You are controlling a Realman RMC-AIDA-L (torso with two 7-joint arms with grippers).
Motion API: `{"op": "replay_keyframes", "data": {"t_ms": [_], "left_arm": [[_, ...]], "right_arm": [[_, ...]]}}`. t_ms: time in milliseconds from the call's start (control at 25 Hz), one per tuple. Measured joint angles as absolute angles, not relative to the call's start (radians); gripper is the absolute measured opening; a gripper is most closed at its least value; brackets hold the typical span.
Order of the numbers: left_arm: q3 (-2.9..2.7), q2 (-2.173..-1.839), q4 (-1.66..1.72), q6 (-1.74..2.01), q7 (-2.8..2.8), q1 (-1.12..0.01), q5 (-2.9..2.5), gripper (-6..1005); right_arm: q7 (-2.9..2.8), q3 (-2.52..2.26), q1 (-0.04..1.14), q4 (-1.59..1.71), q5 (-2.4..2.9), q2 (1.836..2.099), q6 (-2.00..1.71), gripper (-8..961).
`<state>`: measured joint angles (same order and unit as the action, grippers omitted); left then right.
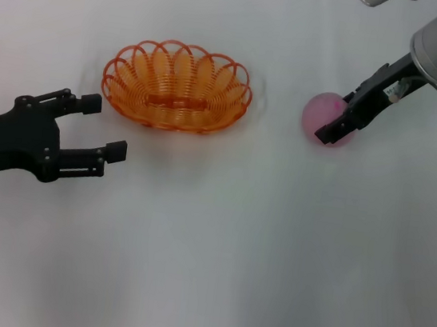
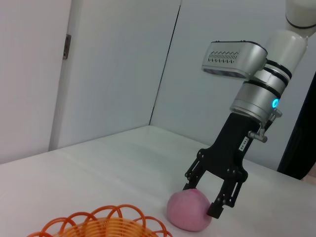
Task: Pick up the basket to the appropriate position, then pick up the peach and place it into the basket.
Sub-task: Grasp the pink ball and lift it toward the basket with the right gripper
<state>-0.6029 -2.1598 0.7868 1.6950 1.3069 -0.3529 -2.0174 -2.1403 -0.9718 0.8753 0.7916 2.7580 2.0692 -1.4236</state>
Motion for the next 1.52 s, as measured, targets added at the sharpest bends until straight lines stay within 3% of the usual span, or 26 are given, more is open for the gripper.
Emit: {"op": "replay_keyframes", "data": {"t_ms": [480,680,800,1000,1520], "left_arm": [[-0.603,-2.158,0.786,1.695,1.307,-0.353,-2.019,908],[-0.603,-2.158,0.785,1.695,1.308,-0.352,-2.02,908],[-0.603,-2.158,0.785,1.695,1.309,-0.351,-2.02,908],[-0.603,-2.158,0.785,1.695,1.31,-0.351,-2.02,908],[-0.603,-2.158,0.785,1.695,1.313,-0.351,-2.02,908]], "right_arm": [[-2.138,-1.006,0.876,0.793,2.758,2.071,-1.413,730],[-2.138,-1.007,0.876,0.793,2.758,2.071,-1.413,490],[-2.138,-1.007,0.876,0.793,2.758,2.072,-1.412,256],[-2.138,-1.006,0.876,0.793,2.758,2.072,-1.413,177],[-2.138,-1.009,0.876,0.793,2.76,2.071,-1.413,114]]}}
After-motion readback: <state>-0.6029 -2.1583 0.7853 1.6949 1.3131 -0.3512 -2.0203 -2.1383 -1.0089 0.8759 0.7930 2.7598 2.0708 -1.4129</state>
